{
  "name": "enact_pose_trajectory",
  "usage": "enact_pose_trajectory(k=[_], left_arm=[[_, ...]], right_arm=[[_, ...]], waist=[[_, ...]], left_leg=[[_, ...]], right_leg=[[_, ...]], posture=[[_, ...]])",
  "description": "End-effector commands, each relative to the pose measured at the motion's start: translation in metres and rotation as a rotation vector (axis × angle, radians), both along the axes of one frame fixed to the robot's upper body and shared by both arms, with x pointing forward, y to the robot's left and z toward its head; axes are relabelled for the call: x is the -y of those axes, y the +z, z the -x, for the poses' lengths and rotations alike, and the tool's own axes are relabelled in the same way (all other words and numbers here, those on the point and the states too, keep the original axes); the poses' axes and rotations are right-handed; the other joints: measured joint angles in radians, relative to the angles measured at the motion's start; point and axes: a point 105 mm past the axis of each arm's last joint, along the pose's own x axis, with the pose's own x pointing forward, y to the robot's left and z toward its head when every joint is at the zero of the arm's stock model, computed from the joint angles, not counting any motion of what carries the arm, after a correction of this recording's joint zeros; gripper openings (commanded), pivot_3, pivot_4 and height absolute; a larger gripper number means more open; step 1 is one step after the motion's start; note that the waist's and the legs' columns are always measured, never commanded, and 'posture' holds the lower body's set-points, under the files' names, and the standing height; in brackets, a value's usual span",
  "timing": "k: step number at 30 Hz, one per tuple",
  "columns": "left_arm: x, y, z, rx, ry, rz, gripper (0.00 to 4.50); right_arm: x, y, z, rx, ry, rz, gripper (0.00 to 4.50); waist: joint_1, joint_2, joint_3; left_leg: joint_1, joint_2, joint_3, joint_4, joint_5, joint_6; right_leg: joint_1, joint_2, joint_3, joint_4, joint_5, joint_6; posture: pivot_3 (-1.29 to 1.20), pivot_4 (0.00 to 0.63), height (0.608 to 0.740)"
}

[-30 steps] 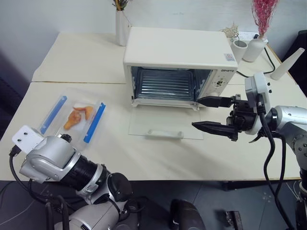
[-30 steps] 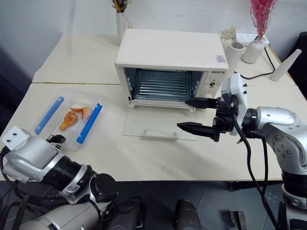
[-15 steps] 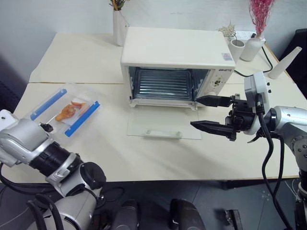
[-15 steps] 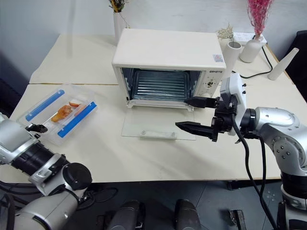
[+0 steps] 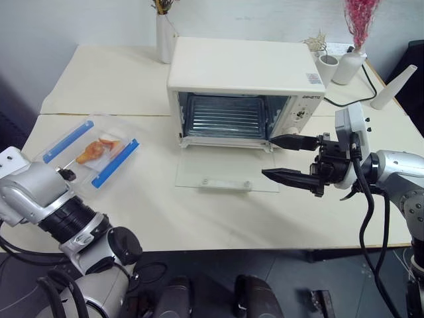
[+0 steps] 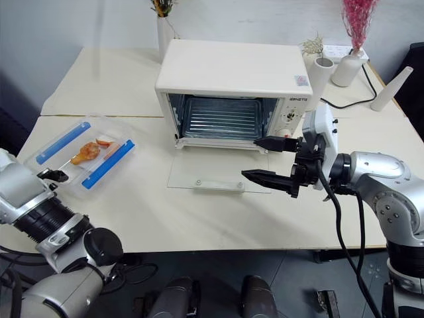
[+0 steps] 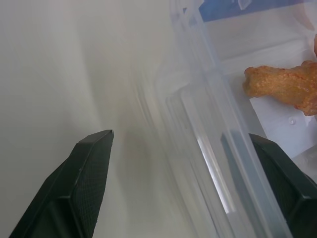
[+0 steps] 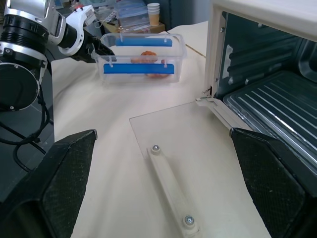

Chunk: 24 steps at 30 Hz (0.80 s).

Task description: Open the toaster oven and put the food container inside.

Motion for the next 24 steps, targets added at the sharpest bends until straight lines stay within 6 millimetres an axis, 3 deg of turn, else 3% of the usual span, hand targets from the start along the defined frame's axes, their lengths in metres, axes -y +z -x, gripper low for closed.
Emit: enact_pose_trajectory(k=[1, 10, 19, 22, 24], left_arm=[[-0.009, 0.004, 0.011, 0.027, 0.051, -0.019, 3.5], [-0.025, 0.013, 0.009, 0.03, 0.037, -0.034, 3.49], [-0.02, 0.012, 0.001, 0.052, -0.057, -0.046, 3.49], [-0.017, 0.011, 0.001, 0.068, -0.066, -0.05, 4.45], [-0.014, 0.012, 0.001, 0.091, -0.081, -0.059, 4.48]], right_arm=[[-0.002, 0.014, 0.008, 0.069, 0.018, -0.025, 4.5], [-0.005, 0.016, 0.005, 0.071, 0.038, -0.035, 4.5], [-0.007, 0.016, 0.005, 0.063, 0.049, -0.033, 4.5], [-0.007, 0.018, 0.004, 0.065, 0.05, -0.033, 4.5], [-0.007, 0.018, 0.004, 0.065, 0.052, -0.032, 4.5]], waist=[[0.001, 0.0, 0.0], [-0.002, 0.0, 0.0], [0.003, 0.0, 0.0], [0.001, 0.0, 0.0], [0.0, 0.0, 0.0]], left_leg=[[0.0, 0.0, 0.0, 0.0, 0.0, 0.0], [0.0, 0.001, 0.0, 0.0, 0.0, 0.0], [0.0, 0.001, 0.0, 0.0, 0.0, 0.0], [0.0, 0.001, 0.0, 0.0, 0.0, 0.0], [0.0, 0.001, 0.0, 0.0, 0.0, 0.0]], right_leg=[[0.0, 0.0, 0.0, 0.0, 0.0, 0.0], [0.0, 0.0, 0.0, 0.0, 0.0, 0.0], [0.0, -0.001, 0.0, 0.001, 0.0, 0.0], [0.0, -0.001, 0.0, 0.001, 0.0, 0.0], [0.0, -0.001, 0.0, 0.001, 0.0, 0.0]], posture=[[0.0, 0.15, 0.74], [0.0, 0.15, 0.74], [0.0, 0.15, 0.74], [0.0, 0.15, 0.74], [0.0, 0.15, 0.74]])
